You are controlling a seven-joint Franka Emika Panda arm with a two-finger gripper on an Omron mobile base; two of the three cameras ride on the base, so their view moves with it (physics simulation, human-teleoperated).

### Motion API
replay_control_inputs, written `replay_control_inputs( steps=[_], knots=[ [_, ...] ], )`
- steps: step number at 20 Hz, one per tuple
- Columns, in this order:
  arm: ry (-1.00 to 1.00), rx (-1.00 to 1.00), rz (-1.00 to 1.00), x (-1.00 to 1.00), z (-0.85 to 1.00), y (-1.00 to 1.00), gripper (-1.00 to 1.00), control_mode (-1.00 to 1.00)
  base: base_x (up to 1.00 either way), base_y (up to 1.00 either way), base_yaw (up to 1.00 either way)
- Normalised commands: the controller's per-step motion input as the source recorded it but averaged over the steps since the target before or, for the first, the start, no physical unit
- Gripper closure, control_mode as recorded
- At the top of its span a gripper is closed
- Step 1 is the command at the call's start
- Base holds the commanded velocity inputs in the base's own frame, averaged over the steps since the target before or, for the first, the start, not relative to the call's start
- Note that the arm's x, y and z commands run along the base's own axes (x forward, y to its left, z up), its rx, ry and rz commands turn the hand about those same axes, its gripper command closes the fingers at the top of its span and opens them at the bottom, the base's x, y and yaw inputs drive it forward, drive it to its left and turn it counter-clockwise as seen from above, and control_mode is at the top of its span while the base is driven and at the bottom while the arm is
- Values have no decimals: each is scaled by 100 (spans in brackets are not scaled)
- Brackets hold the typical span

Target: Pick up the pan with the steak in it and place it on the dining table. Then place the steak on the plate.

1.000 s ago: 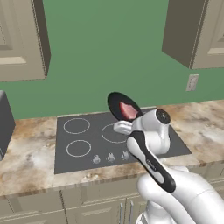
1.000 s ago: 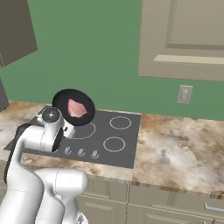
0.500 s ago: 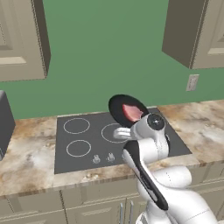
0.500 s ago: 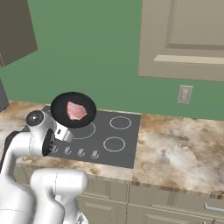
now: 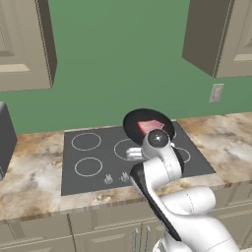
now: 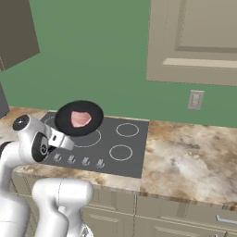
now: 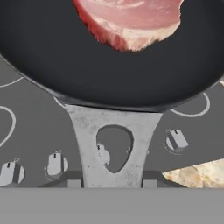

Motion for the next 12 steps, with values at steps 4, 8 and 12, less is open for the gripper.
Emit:
replay_control_inputs(
  steps=[4, 8, 12],
  knots=[
    [0, -3, -6, -18, 2, -13, 100, -100, 0, 0, 0],
    [0, -5, -6, -25, 2, -9, 100, -100, 0, 0, 0],
    [0, -4, -6, -38, 7, -16, 100, -100, 0, 0, 0]
  ],
)
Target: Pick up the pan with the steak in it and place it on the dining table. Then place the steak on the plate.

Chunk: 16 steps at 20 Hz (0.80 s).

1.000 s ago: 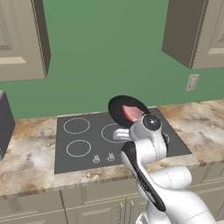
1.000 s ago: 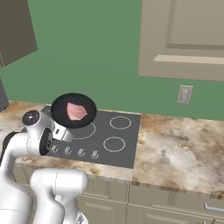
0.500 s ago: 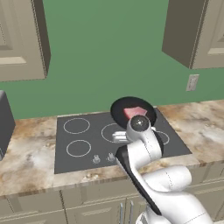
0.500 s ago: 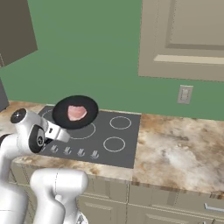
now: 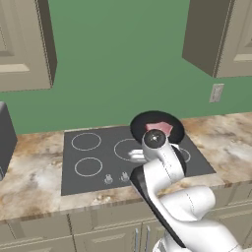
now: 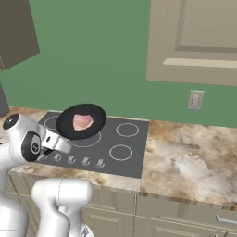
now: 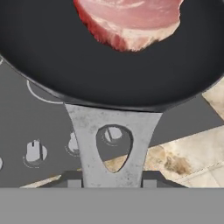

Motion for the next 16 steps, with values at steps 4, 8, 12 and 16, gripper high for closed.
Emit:
replay_control_inputs(
  steps=[4, 8, 12, 16],
  knots=[
    [2, -1, -5, -19, 4, -4, 100, 100, -3, 0, 0],
    [0, 0, 0, 0, 0, 0, 100, 100, -76, -6, 0],
    [0, 0, 0, 0, 0, 0, 100, 100, -100, -5, 1],
    [0, 0, 0, 0, 0, 0, 100, 100, -98, -1, 9]
  ],
)
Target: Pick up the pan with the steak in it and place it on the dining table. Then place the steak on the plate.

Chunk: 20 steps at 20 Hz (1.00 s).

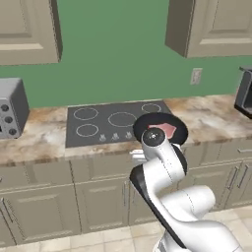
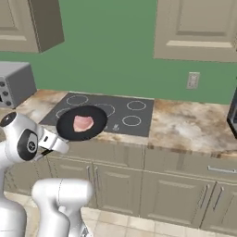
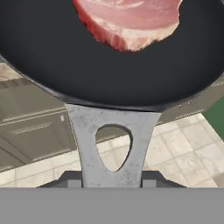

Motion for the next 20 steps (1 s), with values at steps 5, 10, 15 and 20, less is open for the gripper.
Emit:
replay_control_inputs(
  steps=[5, 10, 15, 20],
  knots=[
    [0, 0, 0, 0, 0, 0, 100, 100, -43, -11, 38],
    [0, 0, 0, 0, 0, 0, 100, 100, -31, -8, 42],
    [0, 0, 0, 0, 0, 0, 100, 100, -28, -4, 41],
    [0, 0, 0, 0, 0, 0, 100, 100, -25, -1, 40]
  ],
)
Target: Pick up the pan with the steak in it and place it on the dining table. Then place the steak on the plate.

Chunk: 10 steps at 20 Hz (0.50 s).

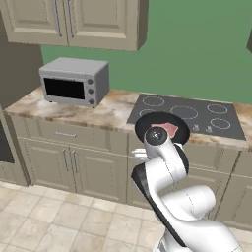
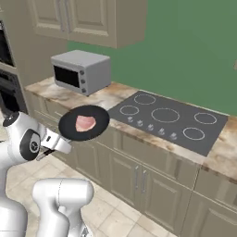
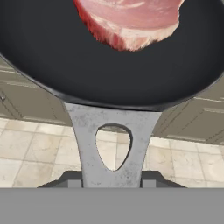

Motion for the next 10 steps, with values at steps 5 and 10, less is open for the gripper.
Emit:
replay_control_inputs(
  steps=[5, 10],
  knots=[
    [0, 0, 0, 0, 0, 0, 100, 100, -19, 0, 42],
    [0, 0, 0, 0, 0, 0, 100, 100, -14, 0, 44]
  ],
)
